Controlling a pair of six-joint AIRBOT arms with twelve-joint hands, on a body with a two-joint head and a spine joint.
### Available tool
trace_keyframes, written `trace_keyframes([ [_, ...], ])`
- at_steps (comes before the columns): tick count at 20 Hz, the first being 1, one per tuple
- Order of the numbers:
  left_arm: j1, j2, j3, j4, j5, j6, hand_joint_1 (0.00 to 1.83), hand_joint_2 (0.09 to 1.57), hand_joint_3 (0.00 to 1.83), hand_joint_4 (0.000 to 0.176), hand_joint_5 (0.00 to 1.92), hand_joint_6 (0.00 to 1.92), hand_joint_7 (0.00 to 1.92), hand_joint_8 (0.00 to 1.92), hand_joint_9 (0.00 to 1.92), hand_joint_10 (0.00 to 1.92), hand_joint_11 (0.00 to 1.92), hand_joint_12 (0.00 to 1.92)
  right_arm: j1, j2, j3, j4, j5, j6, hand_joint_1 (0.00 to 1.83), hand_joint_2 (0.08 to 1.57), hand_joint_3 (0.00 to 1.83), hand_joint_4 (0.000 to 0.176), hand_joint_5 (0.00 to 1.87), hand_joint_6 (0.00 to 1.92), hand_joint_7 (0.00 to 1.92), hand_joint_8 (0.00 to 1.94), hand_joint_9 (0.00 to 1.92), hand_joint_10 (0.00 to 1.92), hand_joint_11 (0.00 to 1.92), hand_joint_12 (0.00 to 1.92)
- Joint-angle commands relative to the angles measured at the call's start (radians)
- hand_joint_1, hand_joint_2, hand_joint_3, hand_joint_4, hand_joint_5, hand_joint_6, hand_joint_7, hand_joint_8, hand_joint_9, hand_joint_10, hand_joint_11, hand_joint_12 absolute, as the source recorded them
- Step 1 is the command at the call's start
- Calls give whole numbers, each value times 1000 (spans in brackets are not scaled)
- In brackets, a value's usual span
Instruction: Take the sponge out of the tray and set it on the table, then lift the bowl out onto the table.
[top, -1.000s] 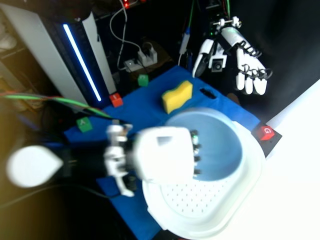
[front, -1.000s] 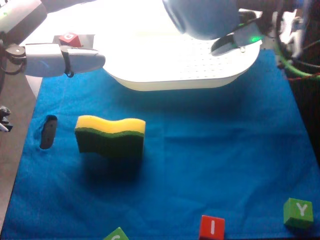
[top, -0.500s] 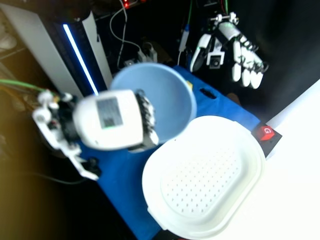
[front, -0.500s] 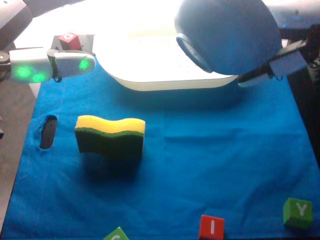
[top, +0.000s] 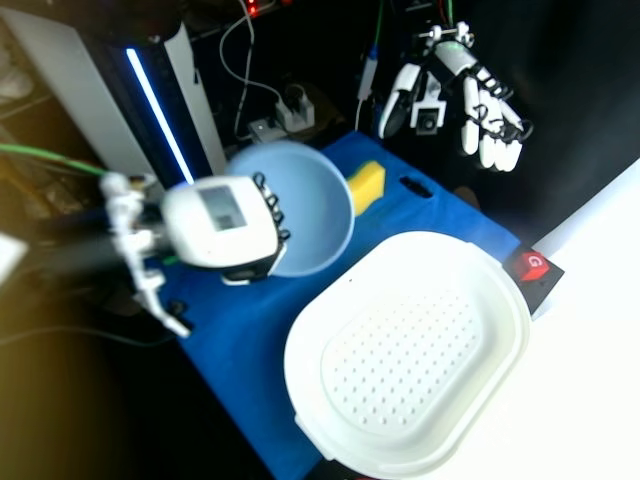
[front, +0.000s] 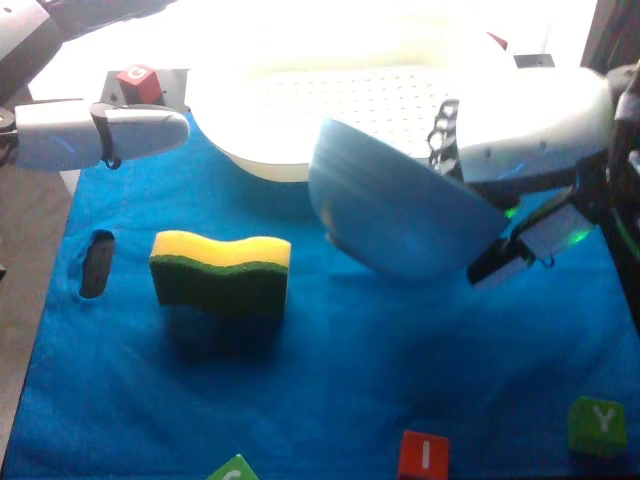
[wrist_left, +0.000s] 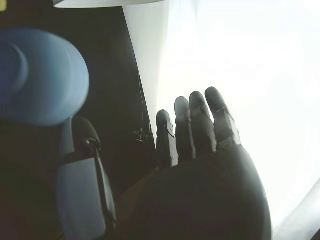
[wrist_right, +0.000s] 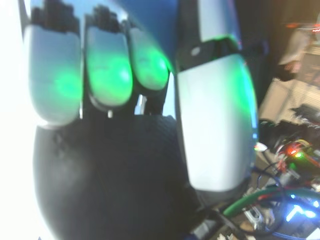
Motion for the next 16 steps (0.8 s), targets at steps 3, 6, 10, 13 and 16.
trace_keyframes([
  [3,-5,5,0,-22,-125,-6,686,950,3,81,381,1,386,0,315,1,0,686,-7,2,16,81,-5,3,1098,1280,3,171,986,1921,1312,1941,1418,1921,1538,1921],
  [6,1,7,-2,-25,-127,-6,690,954,1,71,377,1,388,1,319,2,0,709,-13,2,27,81,-31,3,453,1424,8,0,610,1803,901,1941,1045,1921,1114,1921],
  [10,1,7,-2,-26,-131,-6,669,958,1,64,371,0,390,0,330,2,0,745,-15,2,30,81,-38,3,86,1442,0,0,479,508,500,875,467,1132,287,1544],
  [13,1,7,-3,-26,-137,-6,695,963,1,64,365,0,380,0,359,6,0,805,-15,7,33,93,-44,3,0,1446,0,0,505,116,354,448,321,732,59,1371],
  [16,3,7,-3,-28,-137,-7,848,973,4,81,386,1,373,1,299,2,0,653,-15,30,10,104,-37,3,0,1429,0,10,601,70,452,378,301,714,1,1470],
])
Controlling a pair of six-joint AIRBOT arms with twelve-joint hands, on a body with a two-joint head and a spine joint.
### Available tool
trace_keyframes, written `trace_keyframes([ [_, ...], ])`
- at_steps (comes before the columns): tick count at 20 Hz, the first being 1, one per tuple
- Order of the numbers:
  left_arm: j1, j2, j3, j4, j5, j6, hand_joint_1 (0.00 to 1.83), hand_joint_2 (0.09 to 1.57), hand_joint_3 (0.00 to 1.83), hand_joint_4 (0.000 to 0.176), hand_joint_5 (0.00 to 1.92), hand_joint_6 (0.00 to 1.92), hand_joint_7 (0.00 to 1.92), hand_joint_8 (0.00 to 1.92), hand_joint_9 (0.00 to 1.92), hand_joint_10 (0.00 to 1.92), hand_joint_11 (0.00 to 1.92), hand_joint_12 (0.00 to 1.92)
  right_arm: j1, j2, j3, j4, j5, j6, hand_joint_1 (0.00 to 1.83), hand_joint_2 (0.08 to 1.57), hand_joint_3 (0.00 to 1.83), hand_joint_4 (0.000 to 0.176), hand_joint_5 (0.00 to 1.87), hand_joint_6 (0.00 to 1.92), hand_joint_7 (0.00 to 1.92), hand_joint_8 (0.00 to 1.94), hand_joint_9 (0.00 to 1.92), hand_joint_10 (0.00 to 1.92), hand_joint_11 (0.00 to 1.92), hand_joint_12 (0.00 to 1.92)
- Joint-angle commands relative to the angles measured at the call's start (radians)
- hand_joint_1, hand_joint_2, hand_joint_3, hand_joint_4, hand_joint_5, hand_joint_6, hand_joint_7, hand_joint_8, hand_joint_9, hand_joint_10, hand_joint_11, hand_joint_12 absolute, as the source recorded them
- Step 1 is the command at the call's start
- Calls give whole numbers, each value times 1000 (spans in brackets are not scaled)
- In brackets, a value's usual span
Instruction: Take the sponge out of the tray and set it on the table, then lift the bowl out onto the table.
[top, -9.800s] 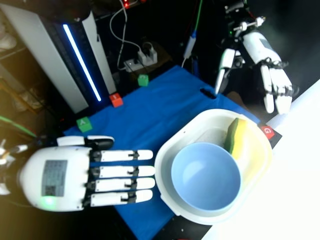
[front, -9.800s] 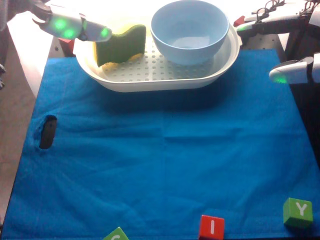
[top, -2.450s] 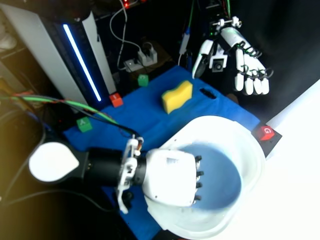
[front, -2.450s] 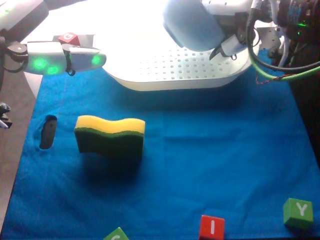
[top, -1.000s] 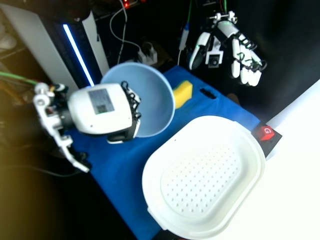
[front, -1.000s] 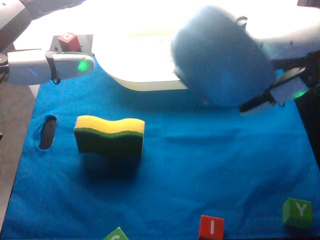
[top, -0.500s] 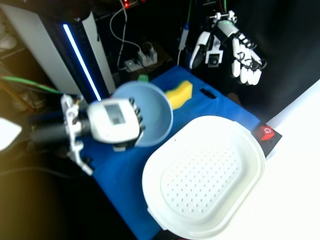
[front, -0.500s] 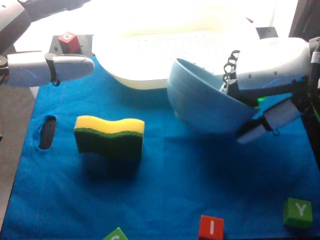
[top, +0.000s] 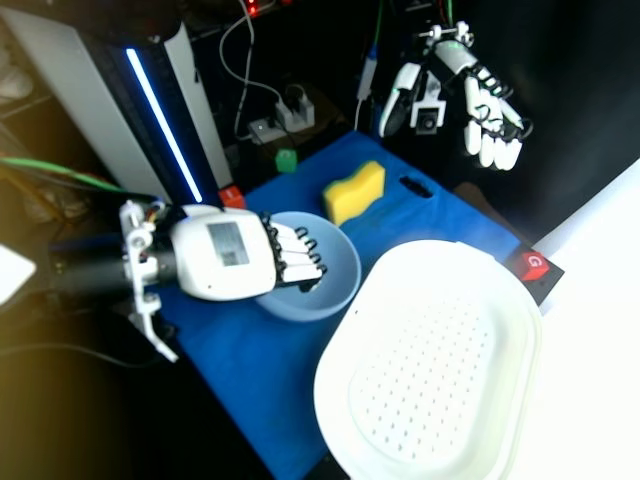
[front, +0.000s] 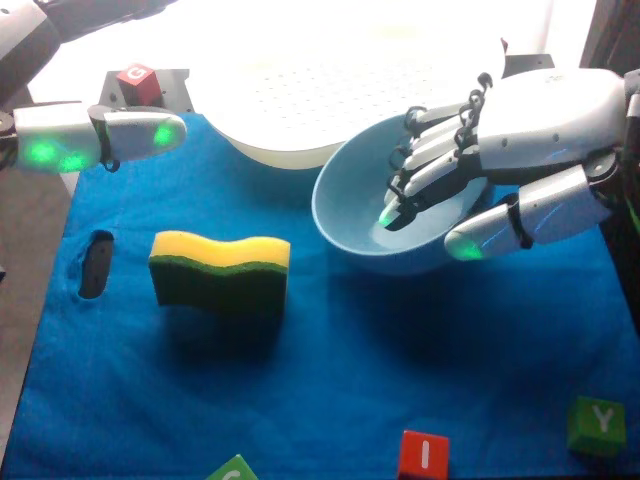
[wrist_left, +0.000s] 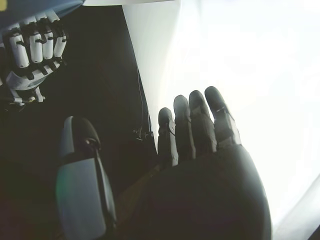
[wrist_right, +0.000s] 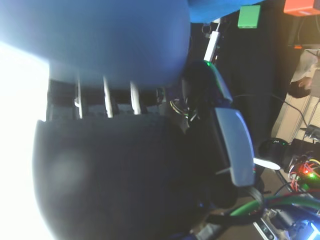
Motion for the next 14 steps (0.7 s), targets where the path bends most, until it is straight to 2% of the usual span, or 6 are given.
trace_keyframes([
  [1,-5,7,0,-22,-124,-6,848,973,4,81,386,1,373,1,299,2,0,653,8,5,-7,84,55,3,0,1429,0,10,601,70,452,378,301,714,1,1470],
  [7,-1,9,-5,-24,-136,-6,888,963,0,92,391,0,373,0,280,0,0,522,8,95,-59,292,119,-83,3,1227,0,66,37,0,33,3,21,4,0,75],
  [9,9,16,-15,-25,-154,-6,916,952,0,81,396,1,377,1,288,2,0,567,2,148,-107,408,131,-183,0,1209,0,47,17,6,41,12,8,2,20,12],
  [10,15,19,-19,-27,-164,-6,914,953,0,82,388,0,367,0,282,0,0,590,-6,161,-121,443,137,-204,0,1190,0,93,3,0,7,2,1,0,3,2],
  [12,44,29,-40,-40,-213,-6,775,952,0,91,369,0,344,0,275,0,0,638,-77,188,-137,594,244,-267,0,1139,0,110,17,3,0,0,0,0,0,0],
  [14,60,33,-57,-47,-257,-6,695,943,0,80,344,0,321,0,262,0,0,647,-184,194,-131,760,372,-271,0,1160,5,59,0,0,0,0,0,0,0,0],
])
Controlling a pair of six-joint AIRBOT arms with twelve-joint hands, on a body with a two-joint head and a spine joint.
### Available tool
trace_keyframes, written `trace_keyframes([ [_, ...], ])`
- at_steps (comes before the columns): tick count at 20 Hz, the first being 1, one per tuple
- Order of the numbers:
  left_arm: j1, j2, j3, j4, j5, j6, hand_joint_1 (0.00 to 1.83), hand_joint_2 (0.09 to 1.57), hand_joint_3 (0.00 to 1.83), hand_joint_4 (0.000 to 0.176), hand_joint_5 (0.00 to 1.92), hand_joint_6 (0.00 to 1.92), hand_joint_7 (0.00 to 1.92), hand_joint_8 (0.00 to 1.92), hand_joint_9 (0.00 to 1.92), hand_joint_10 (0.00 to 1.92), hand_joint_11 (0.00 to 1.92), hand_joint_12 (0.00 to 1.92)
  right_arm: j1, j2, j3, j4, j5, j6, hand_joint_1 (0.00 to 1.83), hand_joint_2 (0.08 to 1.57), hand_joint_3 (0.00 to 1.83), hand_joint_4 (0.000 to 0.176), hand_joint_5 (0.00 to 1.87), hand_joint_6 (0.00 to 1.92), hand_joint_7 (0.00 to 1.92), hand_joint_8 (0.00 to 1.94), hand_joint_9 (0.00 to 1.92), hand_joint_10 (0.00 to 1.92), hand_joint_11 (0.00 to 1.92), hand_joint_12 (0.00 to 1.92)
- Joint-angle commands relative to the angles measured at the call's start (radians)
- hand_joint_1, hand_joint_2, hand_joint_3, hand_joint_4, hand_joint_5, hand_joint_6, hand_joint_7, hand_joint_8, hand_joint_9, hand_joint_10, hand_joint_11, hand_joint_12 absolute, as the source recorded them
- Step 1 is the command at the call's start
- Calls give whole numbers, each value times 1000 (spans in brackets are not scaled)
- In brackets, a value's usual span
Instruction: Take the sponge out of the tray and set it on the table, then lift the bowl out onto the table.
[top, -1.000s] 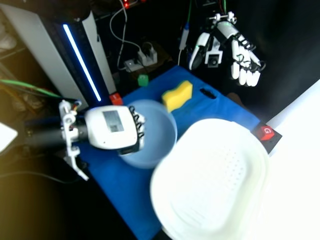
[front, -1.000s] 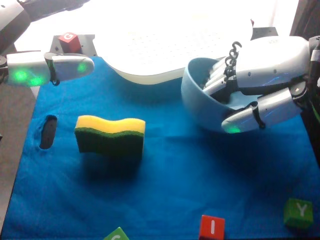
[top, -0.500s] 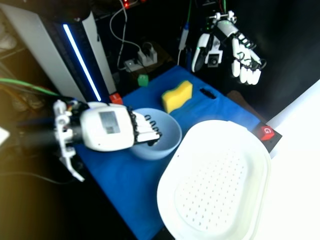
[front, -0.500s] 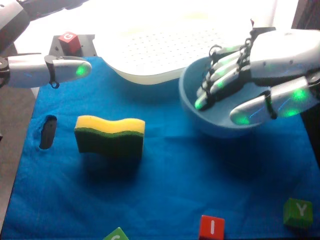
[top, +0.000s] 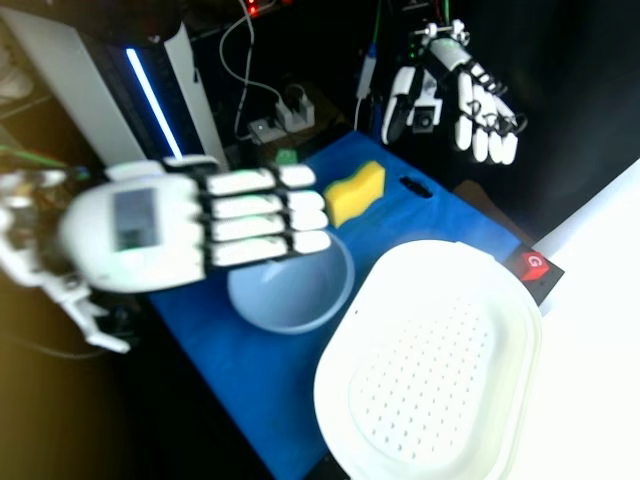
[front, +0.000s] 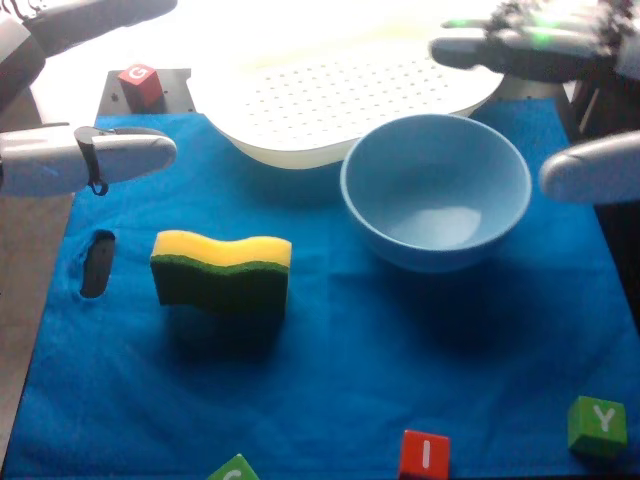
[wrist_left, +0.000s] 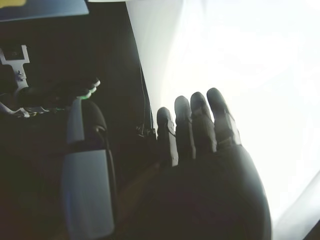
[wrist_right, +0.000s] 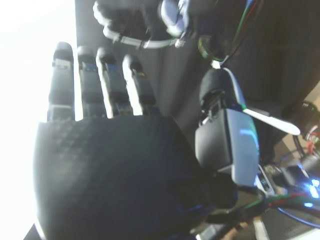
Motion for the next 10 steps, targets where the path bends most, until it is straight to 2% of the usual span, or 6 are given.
trace_keyframes([
  [1,3,7,-11,-28,-174,-6,729,919,0,91,318,0,313,0,254,0,0,641,-24,-3,4,158,204,4,12,1139,0,69,59,18,13,4,0,0,9,4],
  [3,47,8,-37,-56,-238,-7,827,938,0,87,283,1,287,1,266,3,0,708,-129,-17,6,295,312,3,14,1148,4,113,80,2,78,2,51,4,30,16],
  [6,140,-1,-83,-118,-356,-14,729,946,1,92,248,2,252,0,242,0,0,656,-259,-48,0,478,452,3,140,1199,12,148,104,11,49,5,0,0,0,0],
  [7,167,-8,-92,-135,-386,-29,648,934,0,96,235,0,240,0,238,0,0,681,-298,-55,-6,529,493,3,58,1261,30,132,45,8,34,2,0,0,0,0],
  [9,207,-23,-103,-168,-447,-54,588,930,0,112,187,0,205,0,206,0,0,626,-357,-61,-23,608,559,3,99,1274,14,157,57,10,51,6,0,0,0,0],
  [10,223,-28,-110,-179,-481,-68,491,963,6,129,138,0,160,0,166,0,0,581,-394,-66,-34,651,594,3,76,1292,16,150,41,2,50,4,0,0,0,0],
])
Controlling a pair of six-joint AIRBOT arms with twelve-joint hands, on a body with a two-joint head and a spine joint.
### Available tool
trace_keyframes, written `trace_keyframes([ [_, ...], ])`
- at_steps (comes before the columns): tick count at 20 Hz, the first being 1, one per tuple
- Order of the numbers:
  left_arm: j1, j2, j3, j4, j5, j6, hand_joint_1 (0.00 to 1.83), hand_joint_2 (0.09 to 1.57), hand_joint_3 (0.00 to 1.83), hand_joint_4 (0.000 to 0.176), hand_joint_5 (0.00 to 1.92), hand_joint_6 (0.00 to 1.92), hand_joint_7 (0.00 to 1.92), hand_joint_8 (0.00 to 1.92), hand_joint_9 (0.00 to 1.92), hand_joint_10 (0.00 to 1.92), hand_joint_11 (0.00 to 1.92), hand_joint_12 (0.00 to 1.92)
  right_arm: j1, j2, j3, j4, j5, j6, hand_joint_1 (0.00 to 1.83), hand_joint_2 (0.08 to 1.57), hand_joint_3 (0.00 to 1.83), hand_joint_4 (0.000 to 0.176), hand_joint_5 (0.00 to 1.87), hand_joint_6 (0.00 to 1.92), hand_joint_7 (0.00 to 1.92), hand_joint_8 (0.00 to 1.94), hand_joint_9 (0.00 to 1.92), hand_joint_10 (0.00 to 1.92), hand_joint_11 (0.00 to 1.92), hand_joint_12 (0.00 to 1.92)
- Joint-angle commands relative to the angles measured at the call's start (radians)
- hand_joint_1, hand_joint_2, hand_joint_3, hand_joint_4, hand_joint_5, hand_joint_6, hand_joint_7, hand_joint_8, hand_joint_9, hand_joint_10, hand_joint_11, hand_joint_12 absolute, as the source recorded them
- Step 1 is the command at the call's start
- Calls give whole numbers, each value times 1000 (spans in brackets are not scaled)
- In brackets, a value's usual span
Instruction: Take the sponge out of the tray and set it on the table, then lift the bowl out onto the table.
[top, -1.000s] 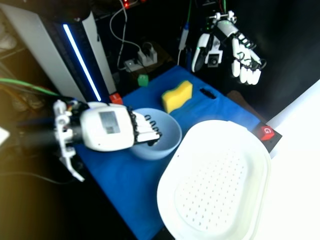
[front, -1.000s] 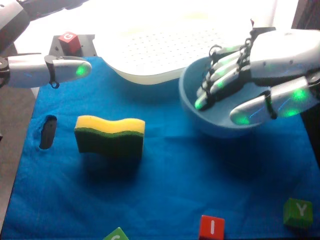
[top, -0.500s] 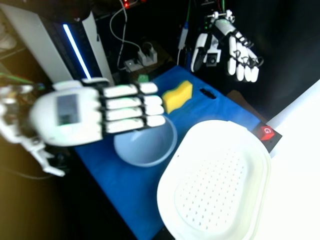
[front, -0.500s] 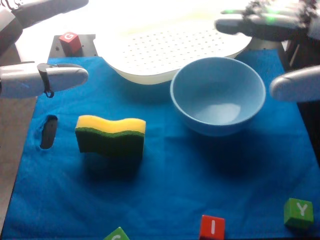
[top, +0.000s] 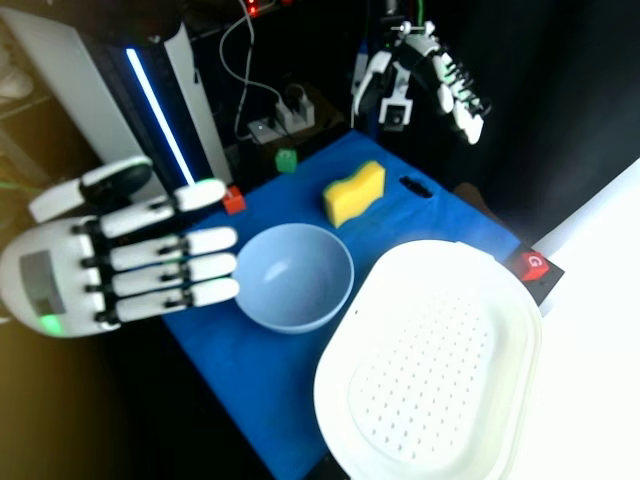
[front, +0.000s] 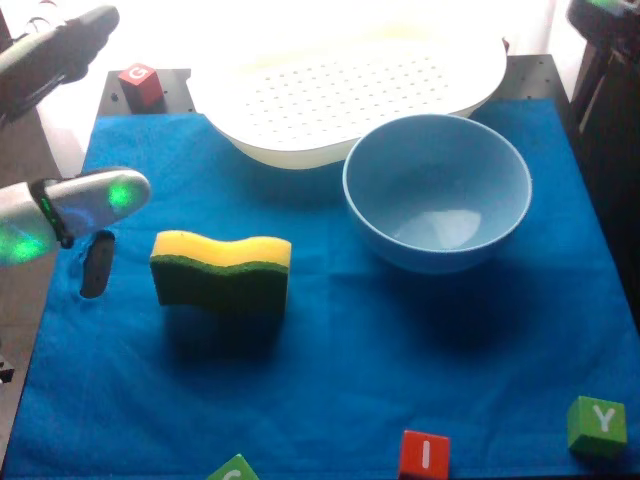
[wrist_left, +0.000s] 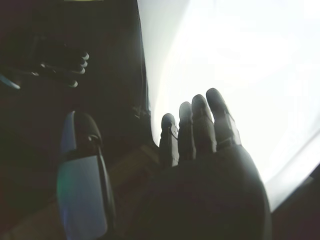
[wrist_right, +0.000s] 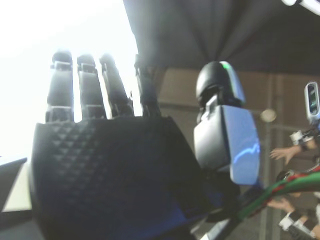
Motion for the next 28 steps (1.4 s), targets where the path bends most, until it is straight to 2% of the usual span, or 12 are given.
trace_keyframes([
  [1,-3,-1,-6,-1,-175,-16,358,991,7,132,76,0,96,0,113,0,0,531,-1,-2,-3,68,165,10,111,1251,0,163,13,2,43,1,0,0,0,0],
  [4,28,-7,-25,-17,-235,-23,297,1030,2,117,0,0,1,0,9,0,0,252,-28,-6,-21,94,208,10,518,1101,0,173,114,20,57,0,0,0,0,0],
  [11,-8,6,-8,-12,-242,-33,328,927,1,171,0,0,0,0,0,0,0,23,-27,-1,-25,87,246,10,272,1096,0,156,0,0,14,5,34,13,11,5],
  [16,-67,23,11,24,-242,-30,361,883,0,170,0,0,0,0,7,3,1,0,-10,15,-28,58,247,10,377,975,0,176,0,0,30,2,12,2,0,0],
  [20,-134,43,8,113,-242,-39,318,1047,7,87,78,7,119,9,176,14,192,107,102,77,-70,-22,248,-40,345,1015,4,136,128,15,209,8,241,12,150,69],
  [22,-169,44,3,172,-242,-32,228,1146,4,88,194,5,172,2,243,4,227,333,118,112,-123,-43,248,-135,578,1021,5,174,138,3,132,2,303,10,254,291],
  [23,-179,44,2,188,-242,-26,244,1102,9,120,38,0,70,0,234,7,211,507,118,132,-149,-50,248,-175,616,1037,2,176,346,56,264,18,383,7,203,509],
  [24,-190,46,0,185,-243,-26,295,1108,3,71,280,42,192,3,245,4,131,563,129,145,-160,-50,249,-174,689,1027,2,152,507,60,336,7,411,2,121,721],
  [25,-205,58,-13,172,-243,-27,382,1171,1,0,475,89,434,14,408,18,51,637,157,171,-181,-53,249,-176,752,1073,0,83,617,98,636,32,581,29,56,896],
  [26,-214,71,-33,161,-243,-27,539,1166,2,0,600,121,600,18,531,20,22,716,172,189,-194,-56,249,-176,760,1095,0,20,680,128,711,19,654,27,87,1005],
  [27,-219,72,-44,163,-243,-27,634,1183,0,0,769,160,736,26,637,29,49,826,176,194,-197,-49,249,-169,750,1140,1,0,691,151,768,16,673,15,103,1004],
  [28,-220,73,-51,159,-243,-45,663,1231,7,0,952,201,914,54,795,71,138,986,190,192,-198,-44,249,-159,799,1299,5,76,603,1288,831,40,732,39,57,1167],
])
